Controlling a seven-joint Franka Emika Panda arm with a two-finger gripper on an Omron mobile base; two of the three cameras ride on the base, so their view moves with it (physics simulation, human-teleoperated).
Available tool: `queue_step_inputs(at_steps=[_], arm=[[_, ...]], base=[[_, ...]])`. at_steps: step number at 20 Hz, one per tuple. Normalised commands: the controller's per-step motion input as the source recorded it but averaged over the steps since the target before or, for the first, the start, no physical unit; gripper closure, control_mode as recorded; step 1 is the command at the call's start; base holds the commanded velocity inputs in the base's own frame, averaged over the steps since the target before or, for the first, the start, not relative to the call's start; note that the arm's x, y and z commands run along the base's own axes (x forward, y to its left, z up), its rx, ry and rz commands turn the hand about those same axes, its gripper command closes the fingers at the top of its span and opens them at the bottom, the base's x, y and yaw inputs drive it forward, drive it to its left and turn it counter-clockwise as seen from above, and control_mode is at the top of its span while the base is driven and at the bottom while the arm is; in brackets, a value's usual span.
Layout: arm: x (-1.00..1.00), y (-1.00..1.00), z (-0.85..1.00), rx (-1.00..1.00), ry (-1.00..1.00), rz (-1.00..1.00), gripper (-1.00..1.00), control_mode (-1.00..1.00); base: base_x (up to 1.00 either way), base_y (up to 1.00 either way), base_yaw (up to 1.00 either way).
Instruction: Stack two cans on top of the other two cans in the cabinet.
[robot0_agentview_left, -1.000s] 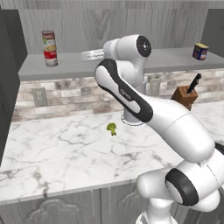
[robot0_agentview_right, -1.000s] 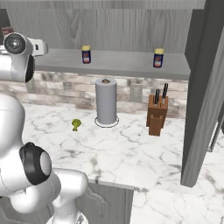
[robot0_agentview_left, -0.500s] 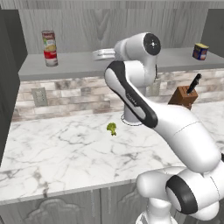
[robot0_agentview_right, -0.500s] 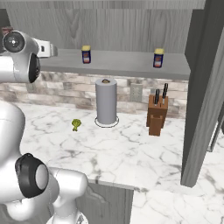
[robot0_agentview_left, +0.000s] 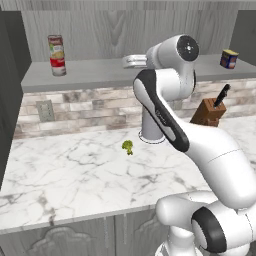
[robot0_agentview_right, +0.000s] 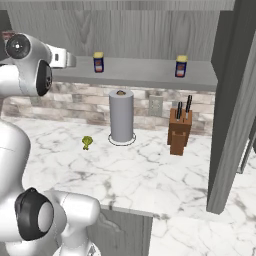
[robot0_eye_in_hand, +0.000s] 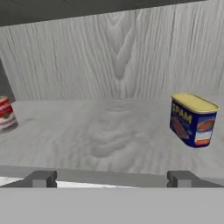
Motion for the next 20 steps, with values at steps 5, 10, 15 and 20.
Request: queue_step_inputs(at_steps=[5, 10, 15, 20], arm=[[-0.15, -0.53, 0.0, 0.0, 0.07, -0.08, -1.0, -1.0], [-0.12, -0.43, 0.0, 0.0, 0.12, -0.08, -1.0, -1.0], [-0.07, -0.5, -0.03, 0.0, 0.02, -0.01, -1.0, -1.0], [0.0, -0.44, -0.09, 0.0, 0.0, 0.0, -1.0, -1.0]], base=[[0.0, 0.0, 0.0], [0.0, 0.0, 0.0], [0.0, 0.0, 0.0], [0.0, 0.0, 0.0]])
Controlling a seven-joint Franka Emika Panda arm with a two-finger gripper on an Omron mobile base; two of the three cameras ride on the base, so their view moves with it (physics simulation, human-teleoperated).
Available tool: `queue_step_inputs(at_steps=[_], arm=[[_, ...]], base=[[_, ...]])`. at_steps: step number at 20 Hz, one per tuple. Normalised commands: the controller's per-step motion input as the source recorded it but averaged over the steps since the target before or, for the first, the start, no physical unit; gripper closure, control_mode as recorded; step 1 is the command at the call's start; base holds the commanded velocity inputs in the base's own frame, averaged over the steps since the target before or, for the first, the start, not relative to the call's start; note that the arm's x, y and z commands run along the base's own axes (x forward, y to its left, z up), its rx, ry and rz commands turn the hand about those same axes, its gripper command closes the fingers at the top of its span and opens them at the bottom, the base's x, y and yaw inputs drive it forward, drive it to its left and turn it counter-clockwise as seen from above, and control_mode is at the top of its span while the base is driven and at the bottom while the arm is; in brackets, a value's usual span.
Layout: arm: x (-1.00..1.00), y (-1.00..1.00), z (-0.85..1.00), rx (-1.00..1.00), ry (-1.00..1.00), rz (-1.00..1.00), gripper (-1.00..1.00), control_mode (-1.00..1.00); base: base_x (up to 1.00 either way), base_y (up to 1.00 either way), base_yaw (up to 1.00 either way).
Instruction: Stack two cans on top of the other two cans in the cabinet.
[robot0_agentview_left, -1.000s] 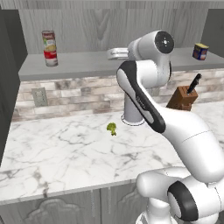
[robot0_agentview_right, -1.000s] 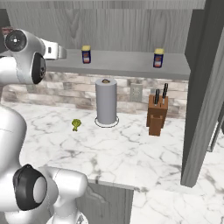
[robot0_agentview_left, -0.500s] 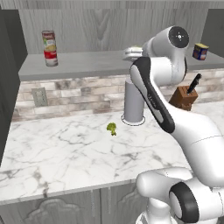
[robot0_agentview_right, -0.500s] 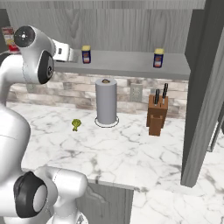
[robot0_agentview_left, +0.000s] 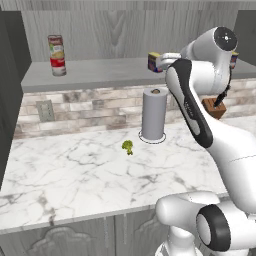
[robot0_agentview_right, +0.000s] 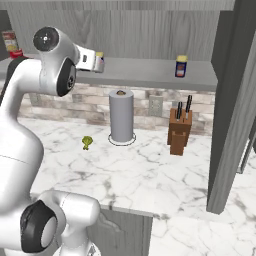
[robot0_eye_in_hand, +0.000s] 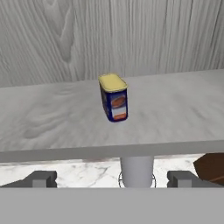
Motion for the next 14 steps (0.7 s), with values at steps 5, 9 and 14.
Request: queue_step_inputs(at_steps=[5, 9, 14], arm=[[0.08, -0.25, -0.17, 0.0, 0.0, 0.0, -1.0, -1.0], [0.29, -0.02, -0.04, 0.0, 0.0, 0.01, -1.0, -1.0], [0.3, 0.0, 0.0, 0.0, 0.0, 0.05, -1.0, -1.0]], base=[[0.0, 0.0, 0.0], [0.0, 0.0, 0.0], [0.0, 0.0, 0.0]])
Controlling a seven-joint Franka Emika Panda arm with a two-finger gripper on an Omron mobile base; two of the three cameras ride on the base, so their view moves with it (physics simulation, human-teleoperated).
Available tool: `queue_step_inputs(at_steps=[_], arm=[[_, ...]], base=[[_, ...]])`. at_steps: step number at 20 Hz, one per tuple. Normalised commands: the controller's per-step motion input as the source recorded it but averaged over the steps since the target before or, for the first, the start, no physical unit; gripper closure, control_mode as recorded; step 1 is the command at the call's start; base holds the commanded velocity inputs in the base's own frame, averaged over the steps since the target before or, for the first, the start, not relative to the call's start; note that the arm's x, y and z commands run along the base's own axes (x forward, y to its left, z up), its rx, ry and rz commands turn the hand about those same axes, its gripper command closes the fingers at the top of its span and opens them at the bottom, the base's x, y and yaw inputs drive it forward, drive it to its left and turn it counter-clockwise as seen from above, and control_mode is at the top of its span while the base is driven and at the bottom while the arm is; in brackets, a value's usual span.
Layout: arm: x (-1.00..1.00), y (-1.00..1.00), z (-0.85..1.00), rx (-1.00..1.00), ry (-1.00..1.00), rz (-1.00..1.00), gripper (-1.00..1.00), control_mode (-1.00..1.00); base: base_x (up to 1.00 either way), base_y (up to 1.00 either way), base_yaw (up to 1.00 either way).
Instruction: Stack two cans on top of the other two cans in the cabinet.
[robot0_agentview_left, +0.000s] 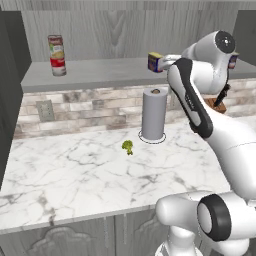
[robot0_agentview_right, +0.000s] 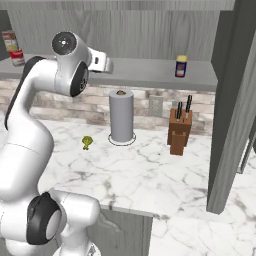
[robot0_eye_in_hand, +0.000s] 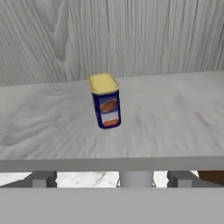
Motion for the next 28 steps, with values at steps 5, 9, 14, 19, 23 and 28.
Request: queue_step_inputs(at_steps=[5, 9, 14, 19, 23, 28], arm=[[0.24, 0.0, 0.0, 0.0, 0.03, 0.06, -1.0, -1.0], [0.29, 0.0, -0.01, 0.0, 0.0, 0.08, -1.0, -1.0], [0.27, 0.01, -0.04, 0.0, 0.0, 0.06, -1.0, -1.0], [0.24, 0.0, -0.07, -0.01, 0.0, 0.05, -1.0, -1.0], [0.22, 0.0, -0.05, -0.03, 0.0, 0.01, -1.0, -1.0], [0.2, 0.03, -0.01, -0.01, 0.0, 0.01, -1.0, -1.0]], base=[[0.0, 0.0, 0.0], [0.0, 0.0, 0.0], [0.0, 0.0, 0.0], [0.0, 0.0, 0.0], [0.0, 0.0, 0.0], [0.0, 0.0, 0.0]])
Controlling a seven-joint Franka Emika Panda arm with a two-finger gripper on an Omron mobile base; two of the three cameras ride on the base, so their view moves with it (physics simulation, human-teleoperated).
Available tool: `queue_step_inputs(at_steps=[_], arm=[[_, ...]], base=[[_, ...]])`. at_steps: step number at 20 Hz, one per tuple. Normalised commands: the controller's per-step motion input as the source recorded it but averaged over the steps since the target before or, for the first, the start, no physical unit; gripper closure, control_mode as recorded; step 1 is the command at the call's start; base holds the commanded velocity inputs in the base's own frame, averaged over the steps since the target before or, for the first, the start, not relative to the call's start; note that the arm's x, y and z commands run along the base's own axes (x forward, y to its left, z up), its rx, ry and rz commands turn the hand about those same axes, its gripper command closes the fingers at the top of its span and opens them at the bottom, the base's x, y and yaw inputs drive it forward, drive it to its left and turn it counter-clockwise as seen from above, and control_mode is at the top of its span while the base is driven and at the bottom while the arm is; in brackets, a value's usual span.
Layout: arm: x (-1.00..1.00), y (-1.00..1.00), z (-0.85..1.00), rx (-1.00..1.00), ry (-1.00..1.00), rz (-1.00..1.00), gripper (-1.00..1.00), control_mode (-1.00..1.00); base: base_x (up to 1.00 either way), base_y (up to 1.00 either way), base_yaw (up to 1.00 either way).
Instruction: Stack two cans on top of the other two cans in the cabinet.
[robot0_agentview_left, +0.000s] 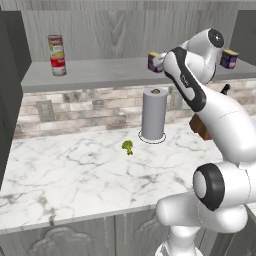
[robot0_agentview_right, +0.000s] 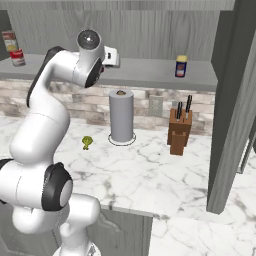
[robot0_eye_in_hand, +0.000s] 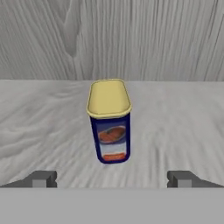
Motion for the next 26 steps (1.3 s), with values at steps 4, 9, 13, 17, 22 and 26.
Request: queue_step_inputs(at_steps=[4, 9, 13, 17, 22, 26], arm=[[0.24, 0.05, -0.04, 0.0, 0.0, 0.01, -1.0, -1.0], [0.28, 0.05, -0.05, 0.0, 0.0, 0.02, -1.0, -1.0], [0.28, 0.02, -0.03, 0.0, 0.01, 0.03, -1.0, -1.0], [0.2, 0.02, -0.01, 0.0, 0.01, 0.03, -1.0, -1.0], [0.14, 0.03, -0.04, 0.0, 0.01, 0.03, -1.0, -1.0], [0.12, 0.08, -0.05, 0.0, 0.0, 0.02, -1.0, -1.0]], base=[[0.0, 0.0, 0.0], [0.0, 0.0, 0.0], [0.0, 0.0, 0.0], [0.0, 0.0, 0.0], [0.0, 0.0, 0.0], [0.0, 0.0, 0.0]])
